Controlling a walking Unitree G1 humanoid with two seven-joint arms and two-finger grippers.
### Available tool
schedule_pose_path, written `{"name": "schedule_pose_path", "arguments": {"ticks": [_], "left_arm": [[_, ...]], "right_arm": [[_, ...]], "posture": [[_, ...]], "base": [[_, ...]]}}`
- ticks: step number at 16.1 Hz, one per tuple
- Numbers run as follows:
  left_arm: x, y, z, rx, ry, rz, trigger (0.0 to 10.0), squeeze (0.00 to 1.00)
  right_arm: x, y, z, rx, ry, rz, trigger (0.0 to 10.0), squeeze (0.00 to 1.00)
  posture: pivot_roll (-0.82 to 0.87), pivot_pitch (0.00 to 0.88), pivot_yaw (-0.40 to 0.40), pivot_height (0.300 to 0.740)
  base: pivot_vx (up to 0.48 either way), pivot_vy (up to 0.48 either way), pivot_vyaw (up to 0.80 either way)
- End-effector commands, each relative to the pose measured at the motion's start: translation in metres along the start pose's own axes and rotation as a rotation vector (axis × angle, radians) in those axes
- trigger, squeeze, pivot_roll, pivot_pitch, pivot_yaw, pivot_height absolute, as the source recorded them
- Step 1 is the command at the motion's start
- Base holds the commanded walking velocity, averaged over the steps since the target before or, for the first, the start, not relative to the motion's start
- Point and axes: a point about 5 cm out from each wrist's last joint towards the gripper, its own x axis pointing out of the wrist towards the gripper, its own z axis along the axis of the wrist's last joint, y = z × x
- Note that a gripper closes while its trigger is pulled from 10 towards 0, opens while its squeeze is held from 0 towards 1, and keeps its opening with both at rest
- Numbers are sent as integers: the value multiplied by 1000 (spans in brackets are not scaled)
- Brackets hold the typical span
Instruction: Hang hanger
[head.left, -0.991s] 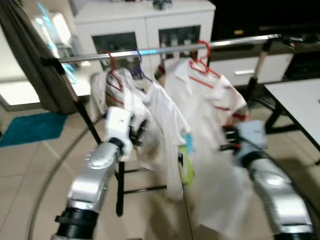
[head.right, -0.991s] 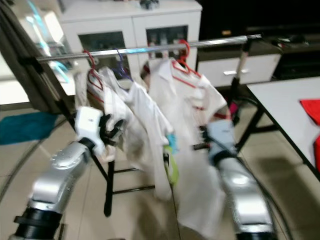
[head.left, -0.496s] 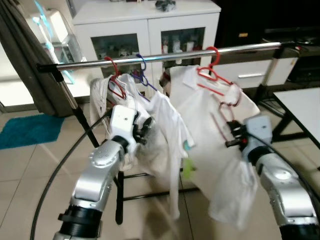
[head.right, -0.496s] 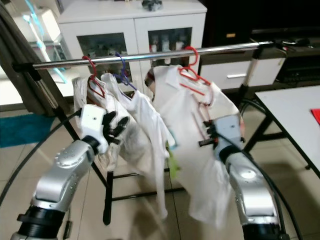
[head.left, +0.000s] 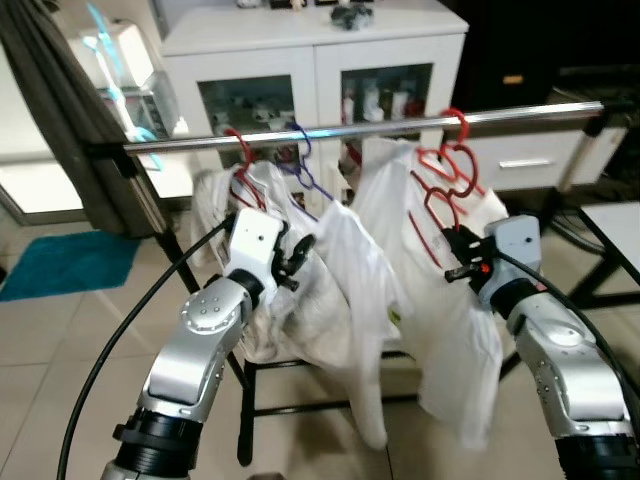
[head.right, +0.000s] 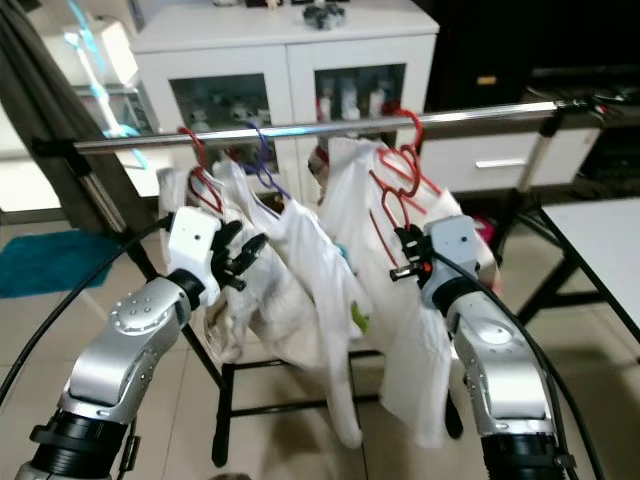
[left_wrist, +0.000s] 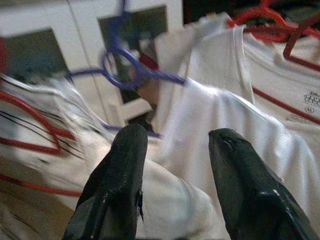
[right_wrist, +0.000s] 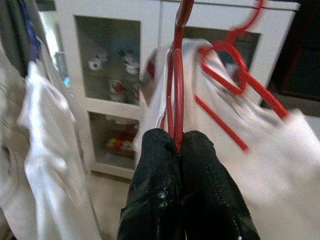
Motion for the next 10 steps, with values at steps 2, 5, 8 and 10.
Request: {"name": "schedule_pose_path", "arguments": {"ticks": [2,5,8,10], "left_arm": [[0,3,6,14,9,-34,10000,0],[-3,1,10,51,9,-101,10000,0],[-2,-5,15,47,-4,-161,10000,0],[-3,-5,20,48,-12,-189,10000,0]], "right_arm": [[4,11,18,52,-92,84,10000,0],[15,13,26,8,-86,104,10000,0],[27,4,35,15,-91,41,10000,0],[36,1,38,22,-68,13,10000,0]], "posture": [[68,0,63,740],[39,0,75,740],[39,0,63,740],[48,0,62,740]], "base": [[122,0,0],[0,0,0],[0,0,0],[0,0,0]]}}
